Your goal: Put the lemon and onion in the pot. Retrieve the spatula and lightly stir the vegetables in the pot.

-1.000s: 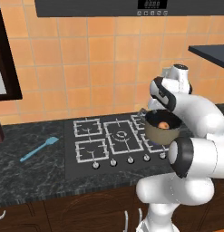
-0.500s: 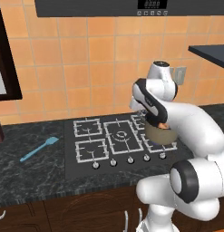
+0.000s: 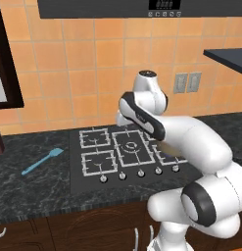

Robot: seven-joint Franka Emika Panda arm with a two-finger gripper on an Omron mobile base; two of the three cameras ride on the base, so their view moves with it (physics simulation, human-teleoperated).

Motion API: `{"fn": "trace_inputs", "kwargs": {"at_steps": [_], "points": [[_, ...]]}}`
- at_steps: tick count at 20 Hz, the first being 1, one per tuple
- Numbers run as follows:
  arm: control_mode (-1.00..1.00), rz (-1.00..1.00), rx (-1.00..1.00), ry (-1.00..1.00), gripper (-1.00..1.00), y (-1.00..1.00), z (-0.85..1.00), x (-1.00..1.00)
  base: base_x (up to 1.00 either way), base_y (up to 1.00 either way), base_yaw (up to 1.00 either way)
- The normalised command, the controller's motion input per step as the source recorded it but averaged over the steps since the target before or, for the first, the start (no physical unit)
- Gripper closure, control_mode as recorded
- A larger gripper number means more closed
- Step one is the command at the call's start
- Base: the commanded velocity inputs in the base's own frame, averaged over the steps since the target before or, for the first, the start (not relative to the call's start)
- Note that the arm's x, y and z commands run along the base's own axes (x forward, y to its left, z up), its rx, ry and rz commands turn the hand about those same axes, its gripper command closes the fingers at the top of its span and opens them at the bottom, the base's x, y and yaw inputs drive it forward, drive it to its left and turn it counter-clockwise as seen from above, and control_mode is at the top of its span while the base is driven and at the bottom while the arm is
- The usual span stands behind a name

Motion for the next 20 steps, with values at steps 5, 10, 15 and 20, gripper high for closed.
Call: {"fn": "trace_inputs", "kwargs": {"at_steps": [5,10,15,20], "points": [[-1.0,0.25,0.0,0.15,-1.0,1.0,-0.19,0.09,0.0,0.0,0.0],[-1.0,0.2,0.01,0.31,-1.0,1.0,-0.17,0.1,0.0,0.0,0.0],[-1.0,0.04,0.01,0.29,-1.0,1.0,-0.08,-0.11,0.0,0.0,0.0],[-1.0,-0.32,-0.03,0.01,-1.0,1.0,-0.1,-0.38,0.0,0.0,0.0]]}}
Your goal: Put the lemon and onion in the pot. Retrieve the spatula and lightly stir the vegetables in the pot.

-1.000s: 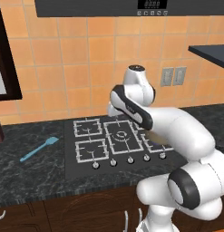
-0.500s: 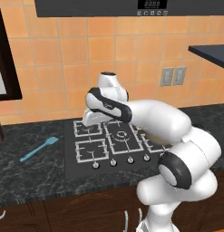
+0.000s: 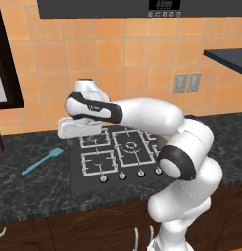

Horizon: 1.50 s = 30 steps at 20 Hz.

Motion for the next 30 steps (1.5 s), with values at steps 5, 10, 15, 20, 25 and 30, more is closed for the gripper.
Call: {"fn": "trace_inputs", "kwargs": {"at_steps": [5,10,15,20,25,30], "points": [[-1.0,-0.48,-0.03,0.01,-1.0,1.0,-0.27,-0.19,0.0,0.0,0.0],[-1.0,-0.47,-0.04,0.17,-1.0,0.86,-0.21,0.04,0.0,0.0,0.0],[-1.0,-0.32,-0.07,0.08,-1.0,0.45,-0.27,0.3,0.0,0.0,0.0],[-1.0,-0.09,-0.04,0.04,-1.0,0.08,-0.33,0.34,0.0,0.0,0.0],[-1.0,-0.06,0.0,0.02,-1.0,0.33,-0.31,0.37,0.0,0.0,0.0],[-1.0,0.0,-0.01,0.0,-1.0,0.57,-0.4,0.26,0.0,0.0,0.0]]}}
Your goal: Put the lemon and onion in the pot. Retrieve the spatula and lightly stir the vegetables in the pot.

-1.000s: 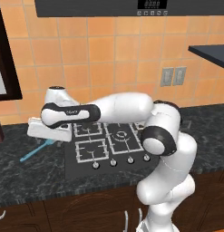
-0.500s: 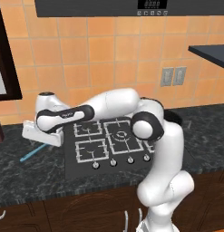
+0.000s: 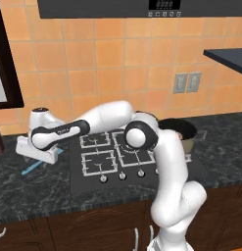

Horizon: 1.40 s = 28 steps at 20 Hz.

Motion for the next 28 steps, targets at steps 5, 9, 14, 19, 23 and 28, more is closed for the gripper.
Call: {"fn": "trace_inputs", "kwargs": {"at_steps": [5,9,14,19,23,28], "points": [[-1.0,-0.04,-0.08,0.0,-1.0,0.33,-0.3,0.28,0.0,0.0,0.0],[-1.0,-0.07,-0.11,0.0,-1.0,0.13,-0.28,0.22,0.0,0.0,0.0],[-1.0,-0.08,-0.05,0.0,-1.0,0.19,-0.28,0.11,0.0,0.0,0.0],[-1.0,-0.07,0.0,-0.01,-1.0,0.03,-0.2,0.01,0.0,0.0,0.0],[-1.0,-0.05,0.0,-0.04,-1.0,0.0,-0.36,0.01,0.0,0.0,0.0],[-1.0,-0.03,0.0,-0.03,-1.0,-0.01,-0.38,0.02,0.0,0.0,0.0]]}}
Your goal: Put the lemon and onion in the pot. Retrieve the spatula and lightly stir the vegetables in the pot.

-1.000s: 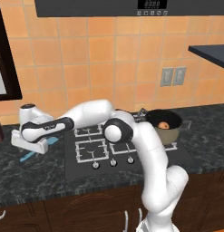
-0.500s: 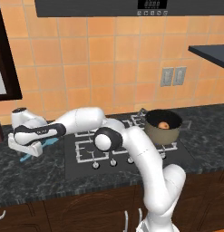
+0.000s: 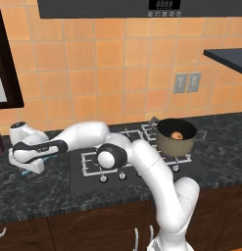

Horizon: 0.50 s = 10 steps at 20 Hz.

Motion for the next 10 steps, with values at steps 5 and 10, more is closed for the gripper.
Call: {"fn": "trace_inputs", "kwargs": {"at_steps": [5,10], "points": [[-1.0,-0.02,0.0,-0.08,-1.0,0.0,-0.15,0.05,0.0,0.0,0.0],[-1.0,0.0,0.0,-0.06,1.0,-0.05,-0.19,0.0,0.0,0.0,0.0]]}}
